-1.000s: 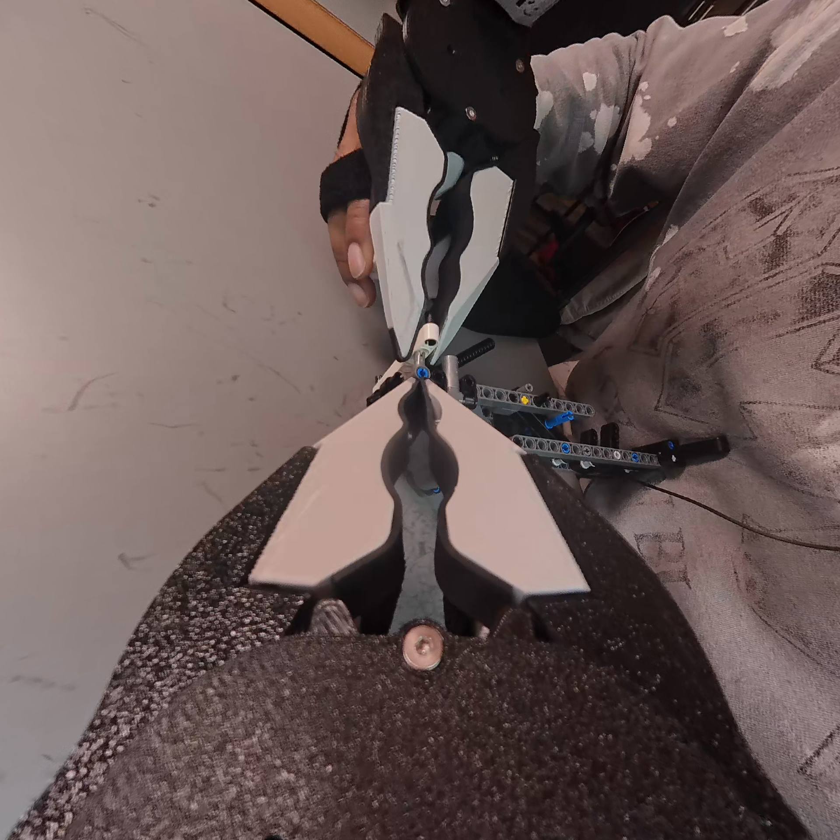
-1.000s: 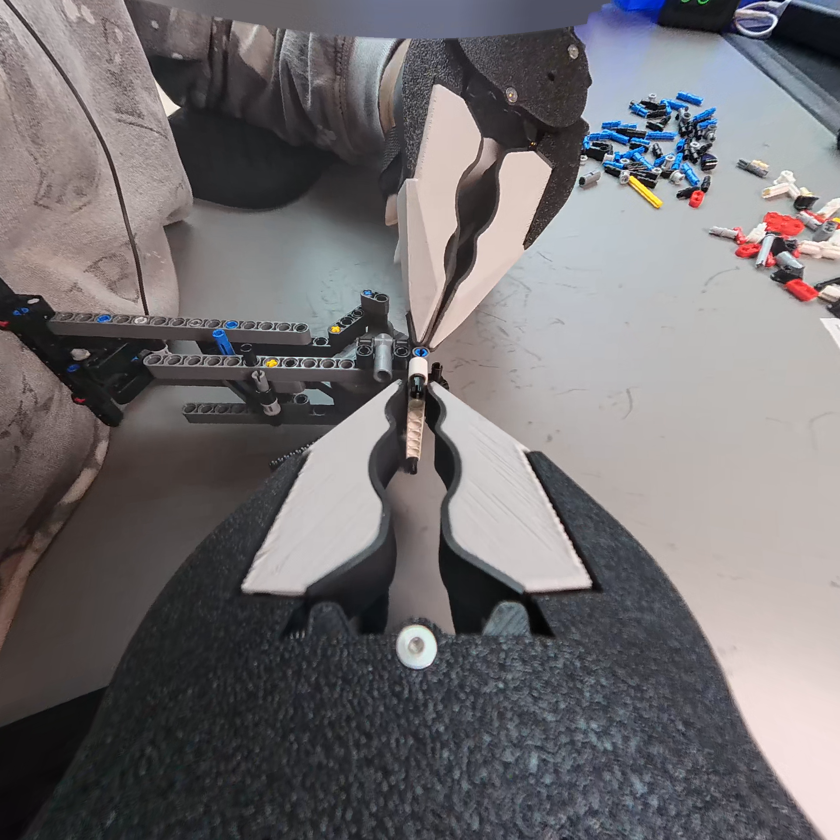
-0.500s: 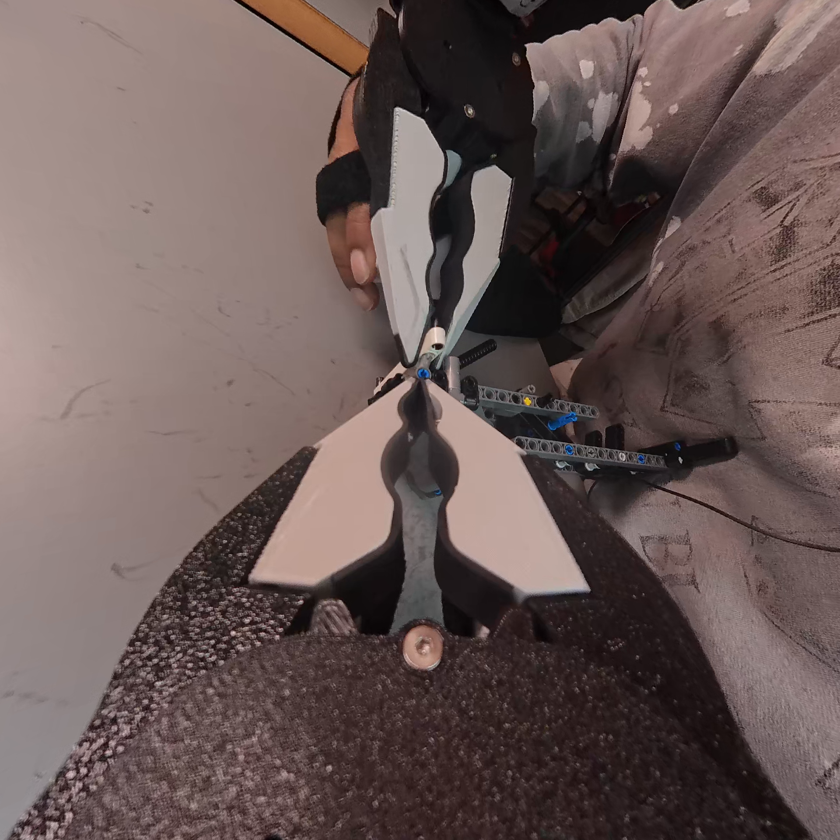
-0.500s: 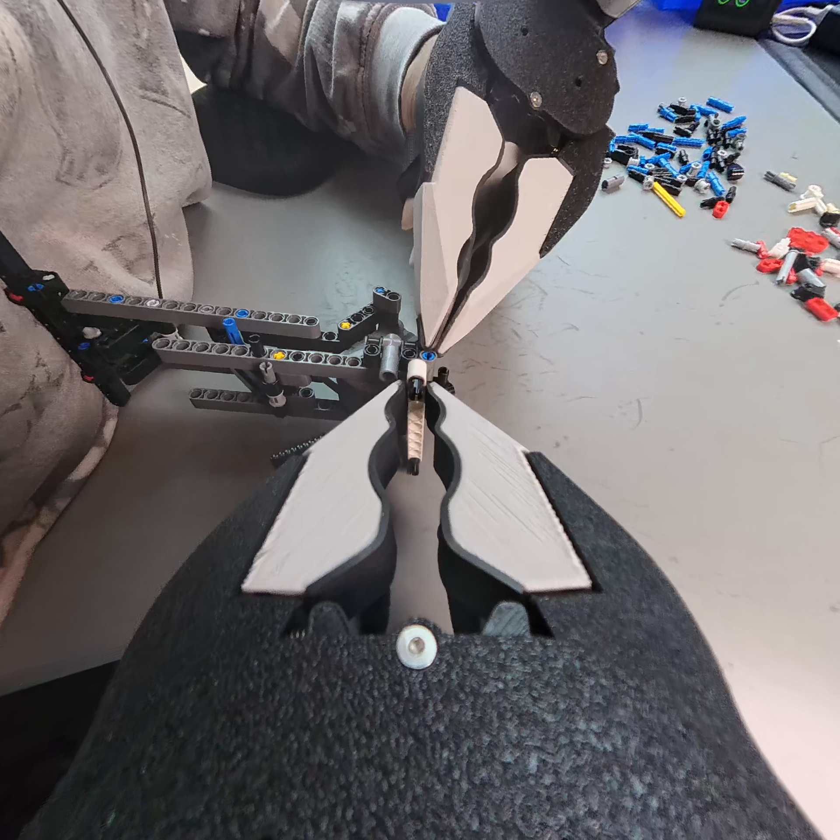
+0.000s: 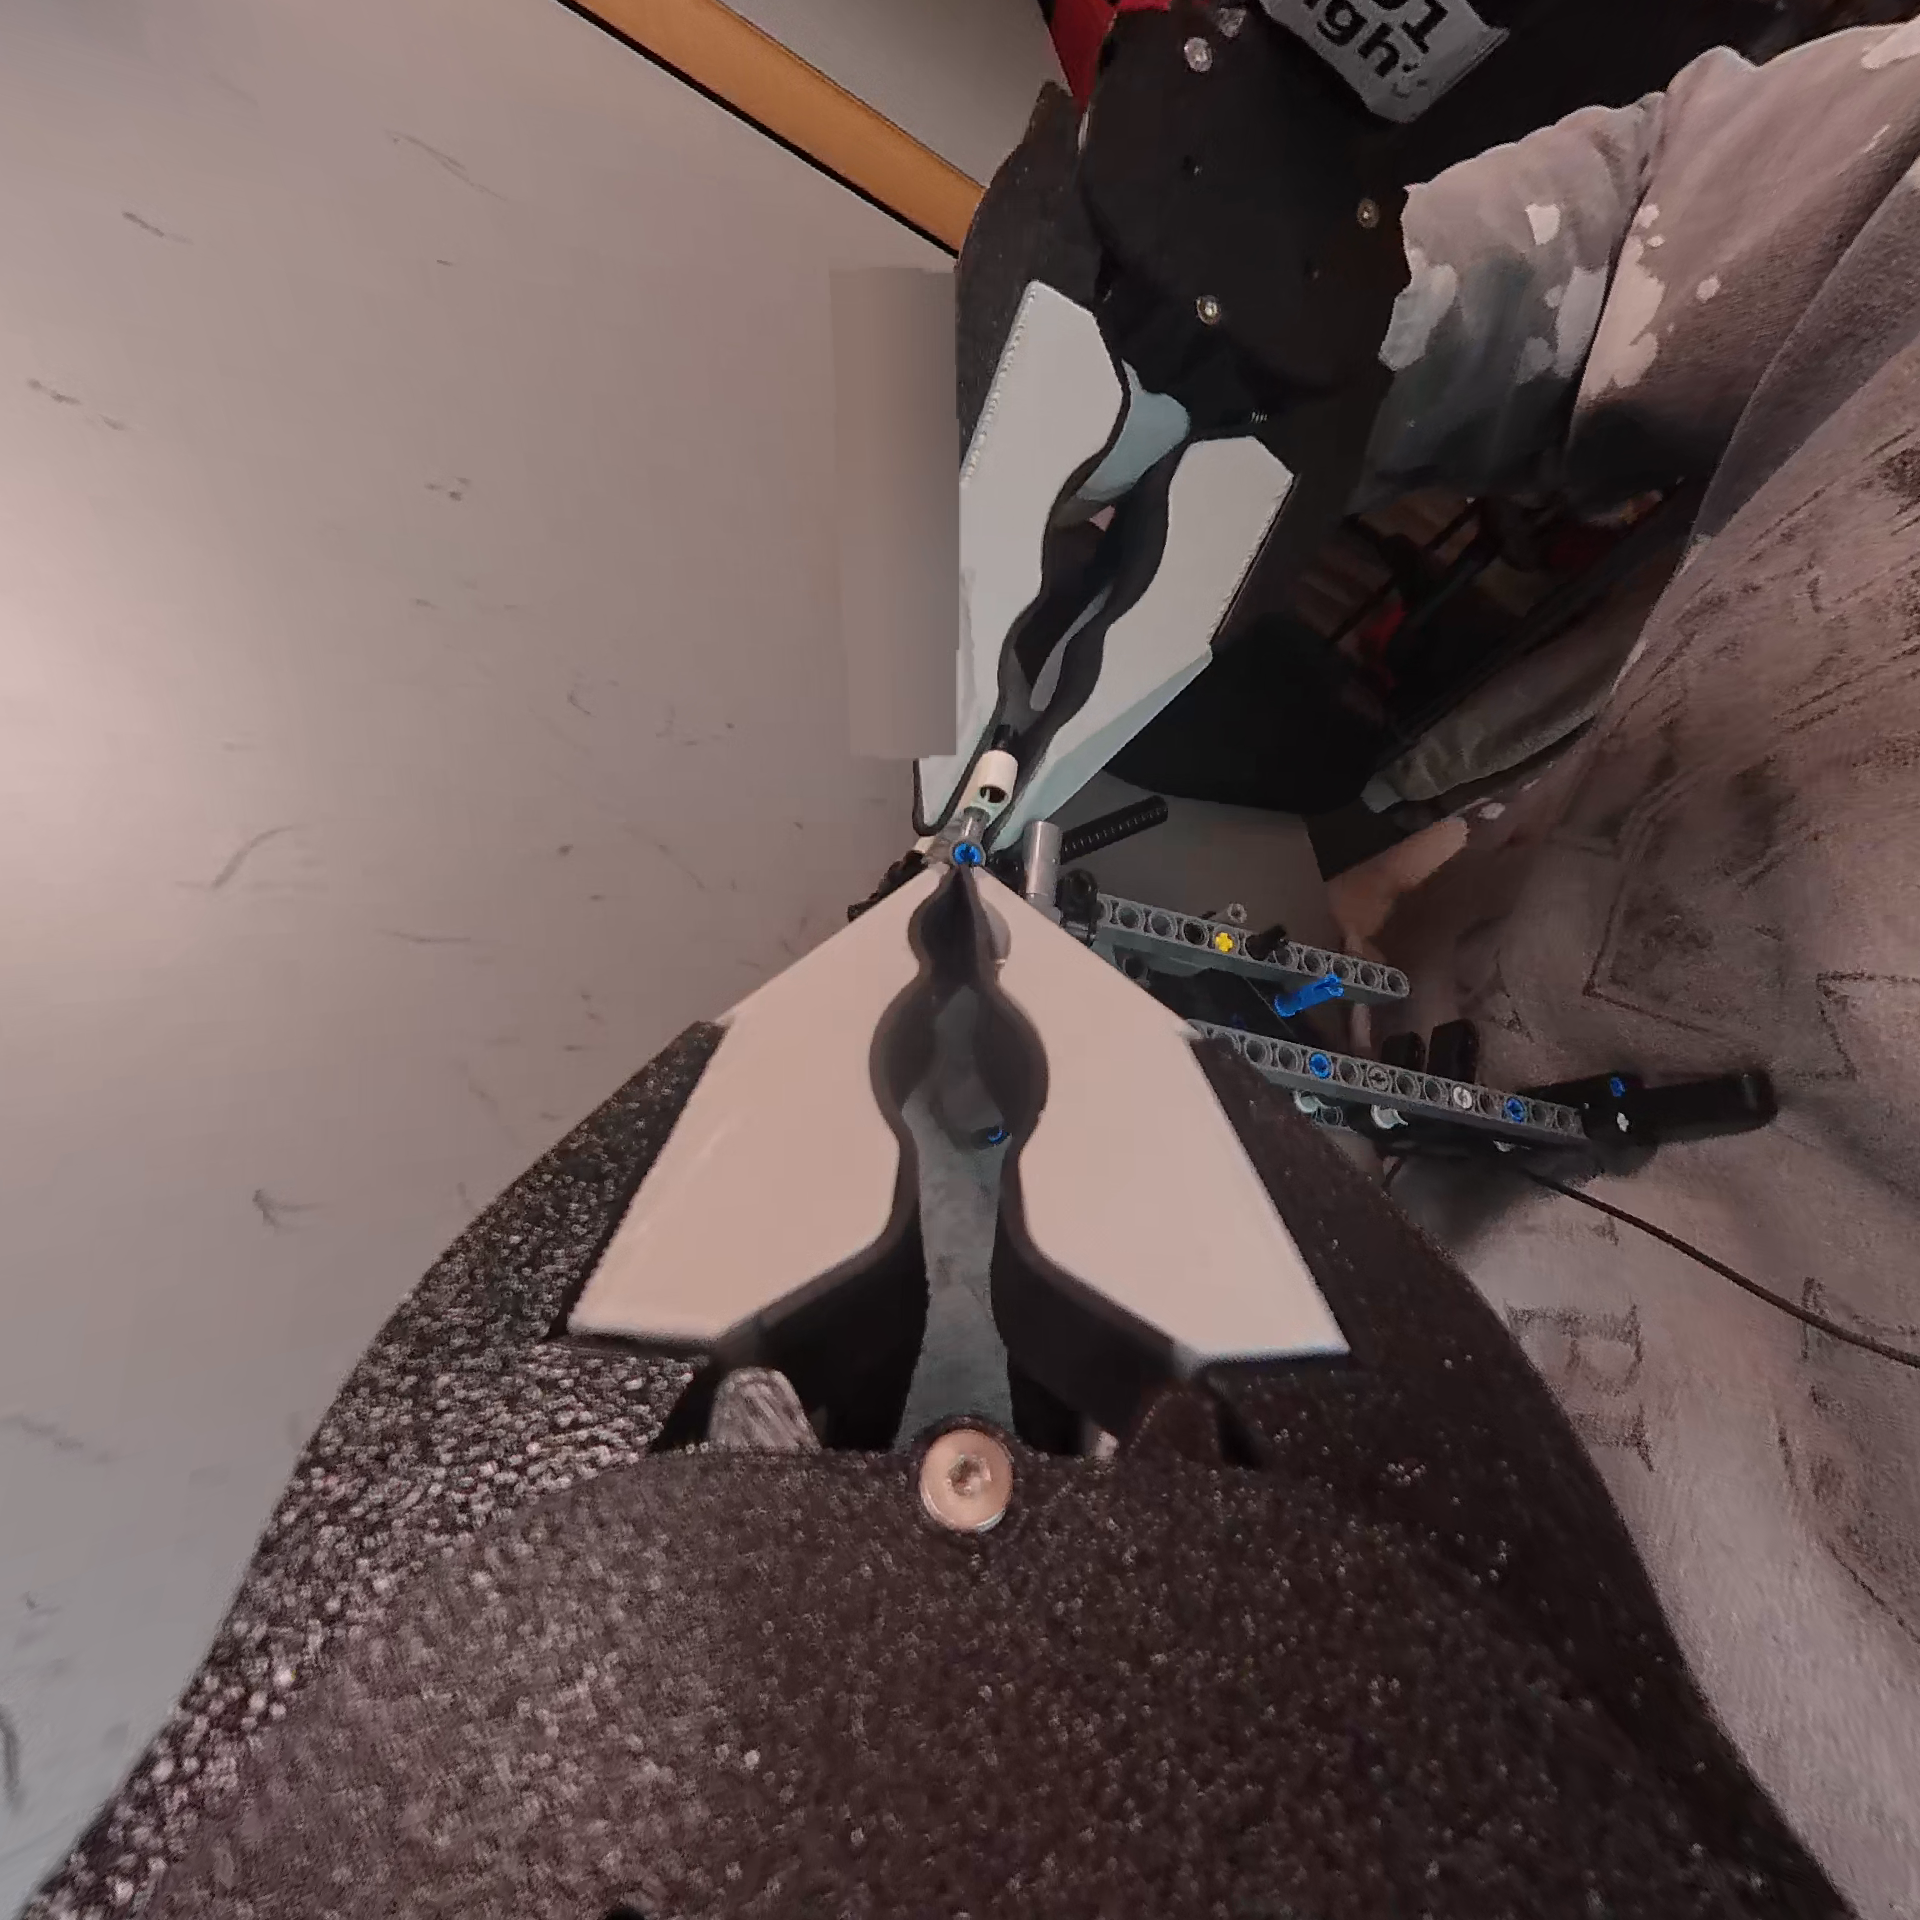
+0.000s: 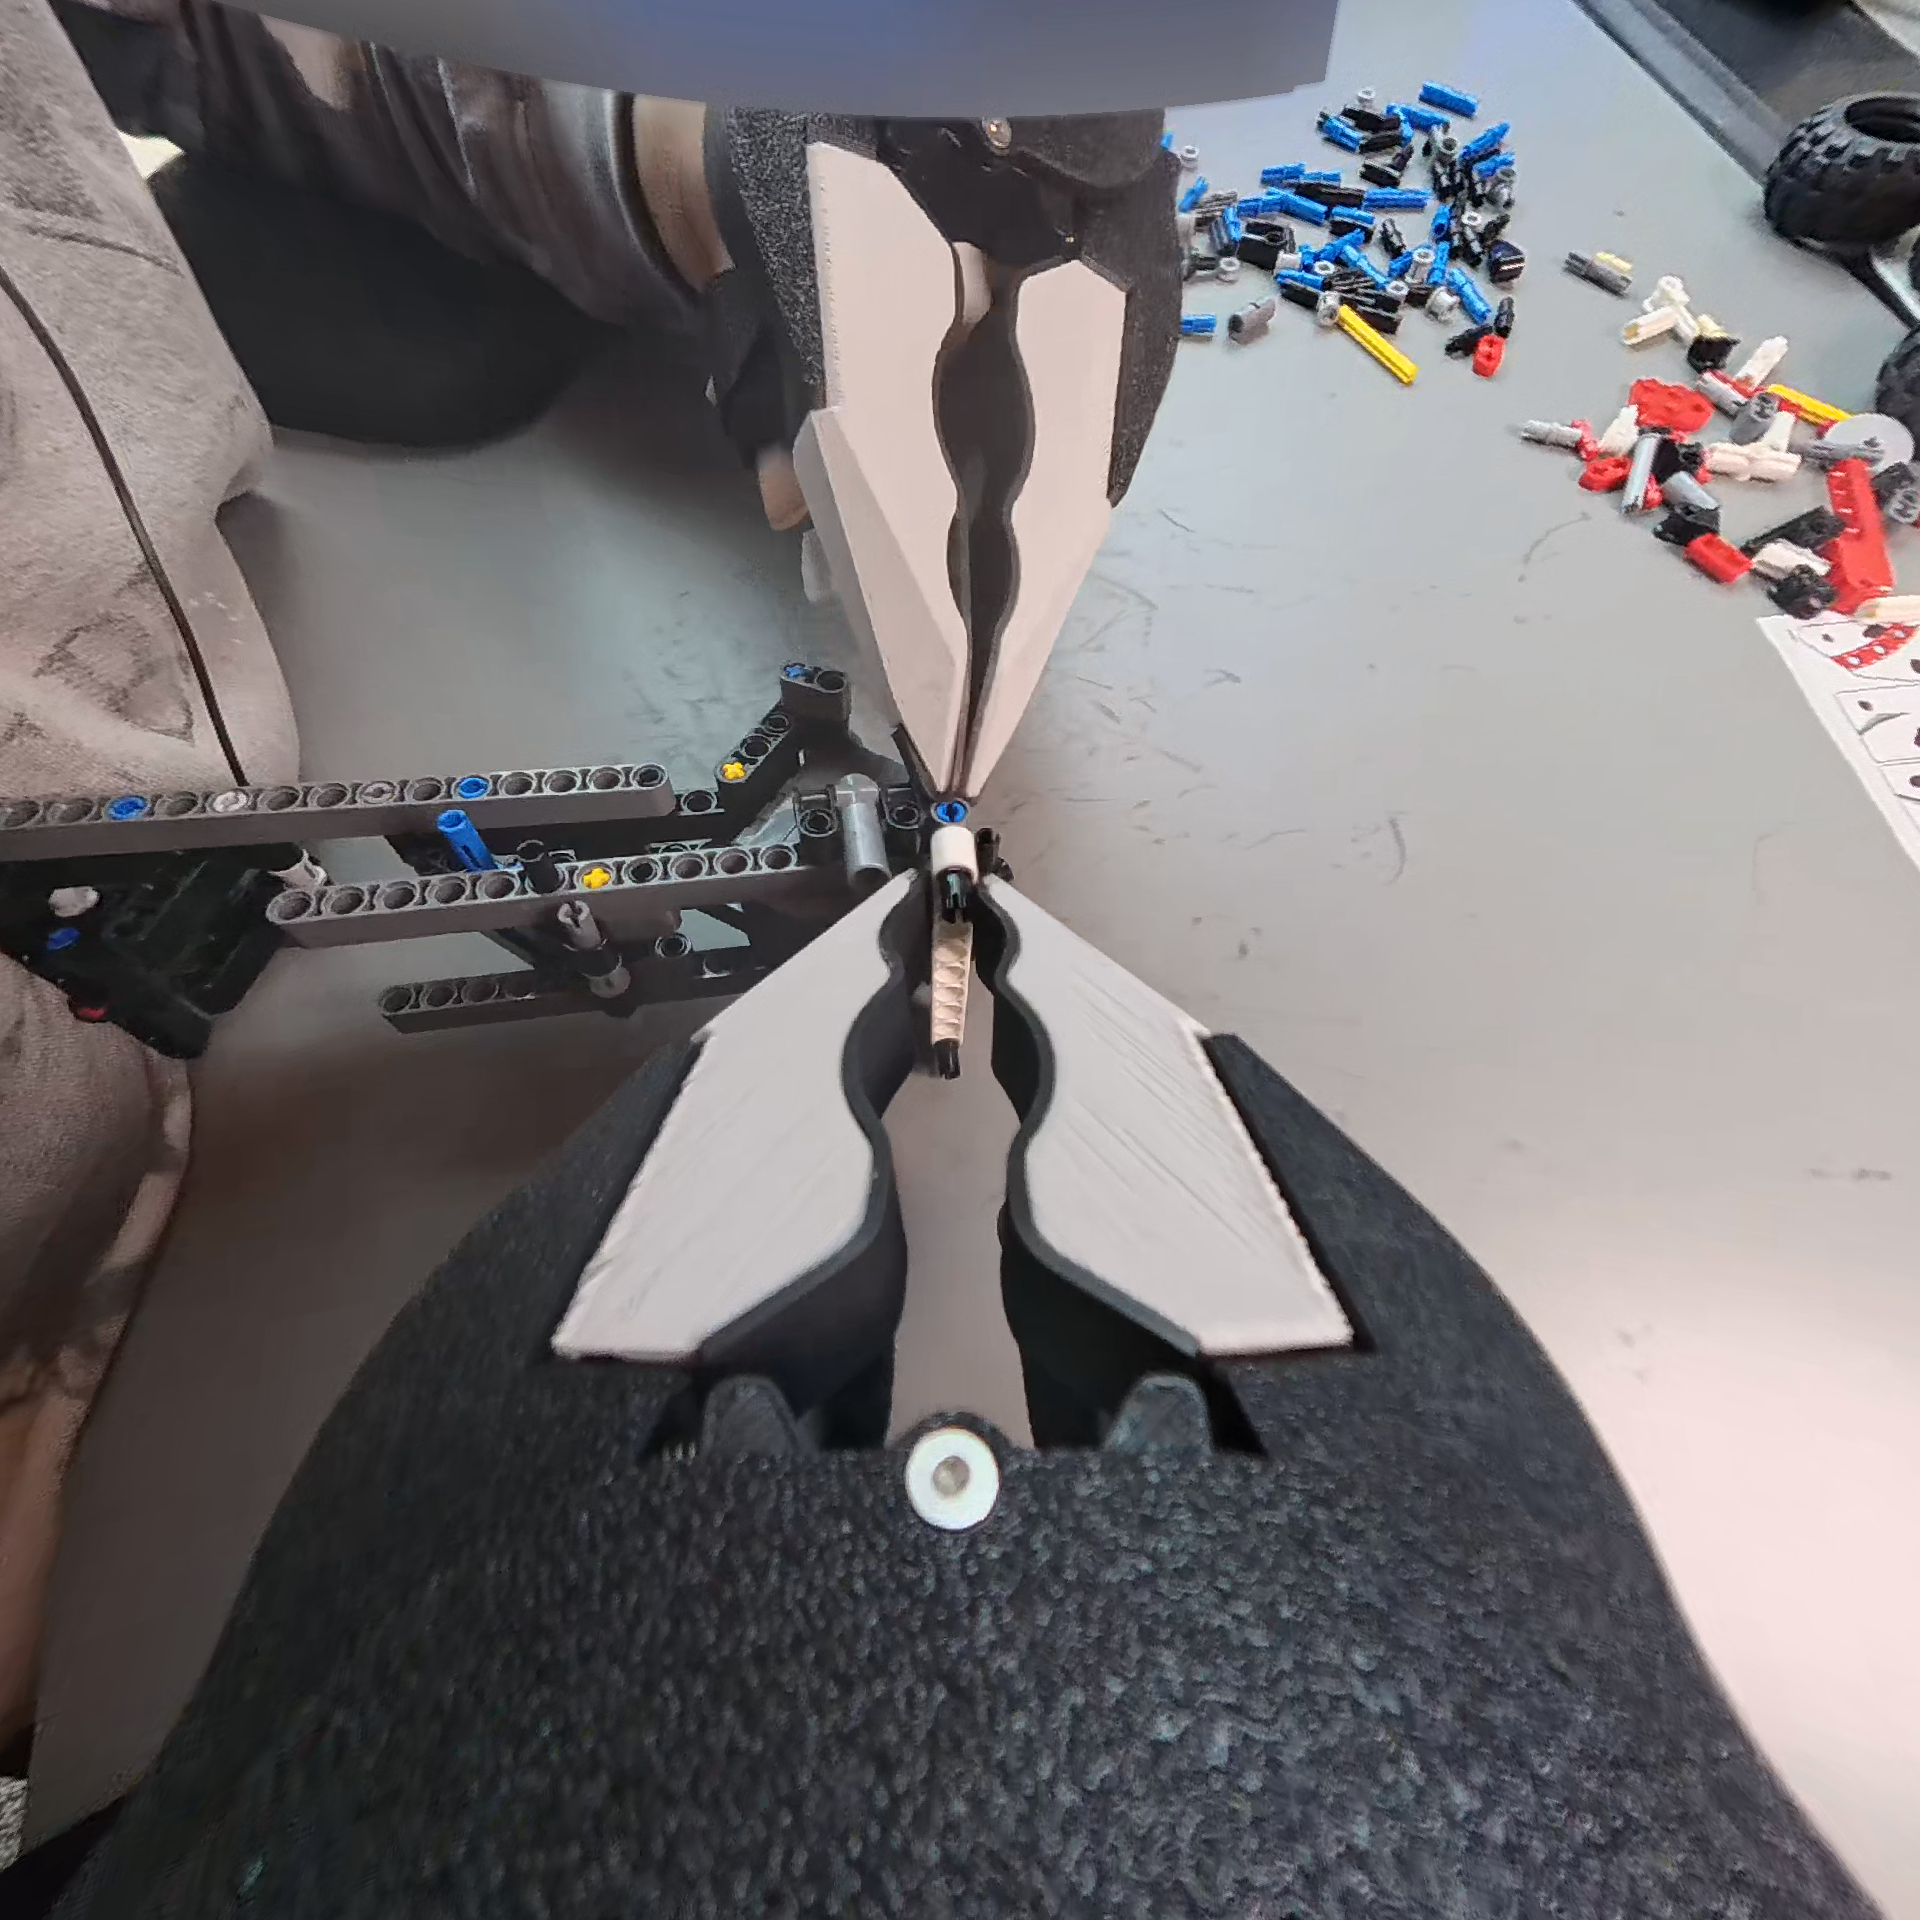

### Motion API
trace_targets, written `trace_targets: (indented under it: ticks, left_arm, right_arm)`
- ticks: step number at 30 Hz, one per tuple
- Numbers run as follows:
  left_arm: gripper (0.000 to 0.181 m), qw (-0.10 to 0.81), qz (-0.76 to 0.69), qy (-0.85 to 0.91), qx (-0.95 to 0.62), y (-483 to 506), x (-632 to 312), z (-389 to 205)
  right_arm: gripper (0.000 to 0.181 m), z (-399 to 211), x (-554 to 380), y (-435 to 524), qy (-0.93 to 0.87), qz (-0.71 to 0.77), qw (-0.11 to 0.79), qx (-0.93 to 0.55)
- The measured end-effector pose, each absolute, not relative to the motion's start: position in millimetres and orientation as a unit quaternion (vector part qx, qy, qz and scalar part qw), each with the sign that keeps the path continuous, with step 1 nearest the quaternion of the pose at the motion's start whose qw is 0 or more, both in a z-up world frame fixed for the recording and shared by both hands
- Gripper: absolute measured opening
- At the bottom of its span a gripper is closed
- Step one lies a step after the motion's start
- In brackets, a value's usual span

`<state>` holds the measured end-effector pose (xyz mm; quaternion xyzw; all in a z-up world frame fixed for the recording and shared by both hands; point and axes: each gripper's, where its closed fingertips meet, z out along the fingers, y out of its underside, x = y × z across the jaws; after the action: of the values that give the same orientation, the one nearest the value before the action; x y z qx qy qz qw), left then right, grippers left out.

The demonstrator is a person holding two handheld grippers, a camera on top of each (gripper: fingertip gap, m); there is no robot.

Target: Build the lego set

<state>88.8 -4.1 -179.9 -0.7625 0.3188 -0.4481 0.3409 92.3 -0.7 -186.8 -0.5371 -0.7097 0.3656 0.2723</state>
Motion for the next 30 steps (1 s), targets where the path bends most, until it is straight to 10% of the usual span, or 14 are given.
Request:
trace_targets:
  ticks: [30]
  left_arm:
    - [0.000, 0.361, -0.431, 0.295, -0.772, -3.3, 91.1, -180.1]
  right_arm:
    - [0.006, -181.3, 98.9, 1.4, -0.718, 0.376, 0.265, -0.522]
